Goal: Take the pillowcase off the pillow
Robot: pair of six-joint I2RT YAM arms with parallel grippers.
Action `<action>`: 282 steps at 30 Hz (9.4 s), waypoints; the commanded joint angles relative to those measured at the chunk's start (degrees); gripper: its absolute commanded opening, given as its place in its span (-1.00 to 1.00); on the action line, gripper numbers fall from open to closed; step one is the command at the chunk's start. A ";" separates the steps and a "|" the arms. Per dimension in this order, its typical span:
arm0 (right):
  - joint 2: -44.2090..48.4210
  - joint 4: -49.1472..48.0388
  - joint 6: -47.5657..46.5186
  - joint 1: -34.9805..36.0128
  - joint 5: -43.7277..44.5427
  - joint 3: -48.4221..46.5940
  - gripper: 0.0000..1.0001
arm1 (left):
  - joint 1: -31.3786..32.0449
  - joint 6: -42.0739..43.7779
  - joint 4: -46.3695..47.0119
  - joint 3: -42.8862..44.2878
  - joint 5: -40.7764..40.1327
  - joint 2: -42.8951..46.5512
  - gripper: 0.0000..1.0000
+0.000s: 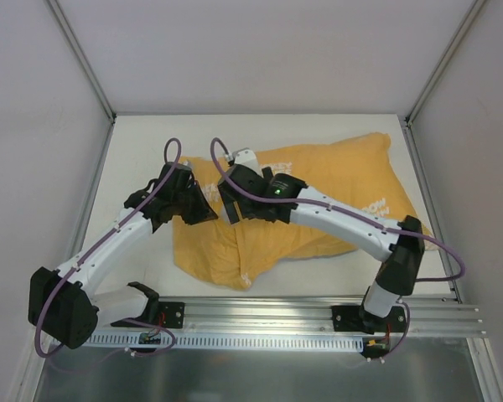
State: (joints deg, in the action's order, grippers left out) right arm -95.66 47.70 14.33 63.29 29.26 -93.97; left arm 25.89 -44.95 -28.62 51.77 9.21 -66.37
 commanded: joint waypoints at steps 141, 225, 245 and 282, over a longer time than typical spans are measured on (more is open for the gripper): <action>3.36 -9.38 8.00 -28.32 -18.97 -3.34 -0.99 | 3.55 -2.43 15.97 -16.10 18.83 9.85 -1.00; 50.73 -1.39 2.55 -21.01 -36.03 32.72 -0.99 | 27.30 7.95 -5.22 13.12 -17.30 -9.51 -0.76; 65.60 4.52 1.40 -21.01 -41.12 30.60 -0.99 | 0.65 8.38 5.60 13.61 3.26 -19.05 -1.00; 39.23 -25.55 3.95 -17.50 -49.82 31.48 -0.99 | 11.03 -25.79 28.49 -10.87 3.08 4.86 0.97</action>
State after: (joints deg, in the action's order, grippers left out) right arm -58.83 28.95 16.36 44.40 -16.99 -62.02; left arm 36.77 -66.61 -16.01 44.80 10.15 -59.20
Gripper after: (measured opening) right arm 0.045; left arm 0.986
